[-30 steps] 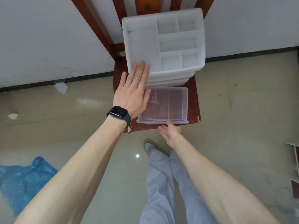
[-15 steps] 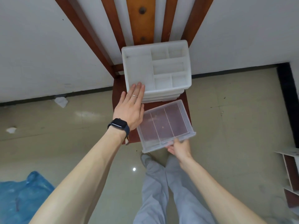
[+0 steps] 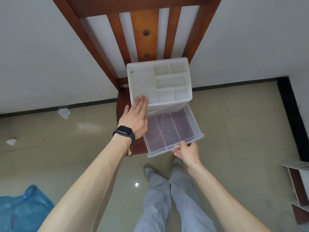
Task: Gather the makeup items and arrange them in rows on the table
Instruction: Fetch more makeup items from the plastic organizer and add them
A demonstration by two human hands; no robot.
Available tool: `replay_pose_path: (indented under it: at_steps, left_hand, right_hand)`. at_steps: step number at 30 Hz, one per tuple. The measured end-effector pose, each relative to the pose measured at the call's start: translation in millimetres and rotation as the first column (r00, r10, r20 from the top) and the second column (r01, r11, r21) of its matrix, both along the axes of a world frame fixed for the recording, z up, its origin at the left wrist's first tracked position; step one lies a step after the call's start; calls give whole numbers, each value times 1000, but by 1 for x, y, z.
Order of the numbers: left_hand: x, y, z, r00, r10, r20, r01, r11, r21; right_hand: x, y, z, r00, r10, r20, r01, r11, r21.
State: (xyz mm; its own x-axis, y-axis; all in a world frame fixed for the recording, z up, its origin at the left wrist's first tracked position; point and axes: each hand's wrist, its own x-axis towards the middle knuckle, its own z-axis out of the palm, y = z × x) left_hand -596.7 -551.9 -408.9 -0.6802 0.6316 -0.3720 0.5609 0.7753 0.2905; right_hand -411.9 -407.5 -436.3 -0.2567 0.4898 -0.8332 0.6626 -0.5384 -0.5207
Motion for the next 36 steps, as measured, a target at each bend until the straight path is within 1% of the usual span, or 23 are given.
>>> replay_pose_path:
  at_steps: [4,8,10,14,16,18,21,23,24,27,30,36]
  left_hand:
    - [-1,0,-1,1000,-7,11,7,1000,-1]
    - [0,-1,-2,1000,-2,7,2,1000,9]
    - [-1,-1,-2,1000,-6,6,6,1000,8]
    - [-2,0,-3,1000,-13,14,13,1000,2]
    - [-3,0,-2,1000,-15,18,15,1000,-1]
    - [-3,0,-1,1000,-22,22,22,1000,-12]
    - [-4,1,1,1000,-25,15,26,999,-25]
    - [-6,2,2,999,-36,7,36,999,-40]
    - [-7,2,3,999,-45,1,45,998,-51]
    - [-7,3,6,997,-72,-17,71,995,-75]
    - [-8,5,10,997,-78,-12,77,993,-87]
    - [-13,5,16,992,-121,26,124,980,-155]
  right_hand:
    - [-2,-6,-4,1000,-4,13,5,997,-74]
    - [-6,-7,-9,988,-155,18,156,983,-98]
    - [-10,-5,-10,985,-164,44,168,980,-110]
    - [-12,-6,-9,996,-63,63,71,990,-122]
    - [-7,-7,-6,998,-45,37,49,992,-115]
    - [1,-9,-2,1000,15,7,-14,995,-101]
    - [7,-6,4,985,169,24,-168,985,-38]
    - [0,2,5,977,208,53,-209,978,20]
    - [-6,8,5,981,187,58,-189,981,37]
    - [-29,20,5,997,56,46,-58,997,45]
    - [-46,15,5,998,28,57,-32,998,62]
    - [-58,-9,6,992,-111,51,114,993,-45]
